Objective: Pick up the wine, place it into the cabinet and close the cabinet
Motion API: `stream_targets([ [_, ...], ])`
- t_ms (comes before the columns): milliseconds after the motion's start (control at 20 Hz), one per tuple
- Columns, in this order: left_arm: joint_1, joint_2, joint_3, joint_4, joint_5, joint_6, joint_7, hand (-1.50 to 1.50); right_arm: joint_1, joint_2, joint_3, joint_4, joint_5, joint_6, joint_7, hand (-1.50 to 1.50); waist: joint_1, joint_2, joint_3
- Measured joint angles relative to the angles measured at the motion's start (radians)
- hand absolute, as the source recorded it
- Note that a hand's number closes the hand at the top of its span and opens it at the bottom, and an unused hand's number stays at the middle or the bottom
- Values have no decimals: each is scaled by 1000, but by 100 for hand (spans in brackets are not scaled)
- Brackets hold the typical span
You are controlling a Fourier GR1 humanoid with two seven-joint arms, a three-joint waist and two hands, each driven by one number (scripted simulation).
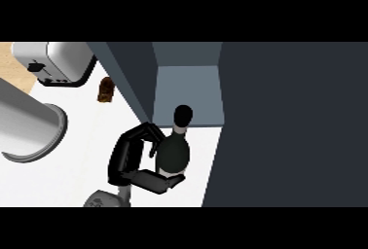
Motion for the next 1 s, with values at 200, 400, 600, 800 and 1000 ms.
stream_targets([
  [200,-65,3,24,48,-15,33,15,150,-3,-11,-26,-3,-7,6,8,-150,0,1,0],
  [400,-116,1,12,101,-34,71,7,150,7,-7,-26,-2,-12,5,-2,-150,-2,1,0],
  [600,-189,7,39,164,-32,69,18,150,24,-14,-41,-1,-19,18,-23,-150,-4,2,0],
  [800,-267,2,49,258,-12,71,16,150,40,-13,-37,0,-25,28,-42,-150,-7,3,0],
  [1000,-351,1,63,349,5,82,7,150,55,-15,-36,-1,-31,40,-60,-150,-13,4,-1],
])
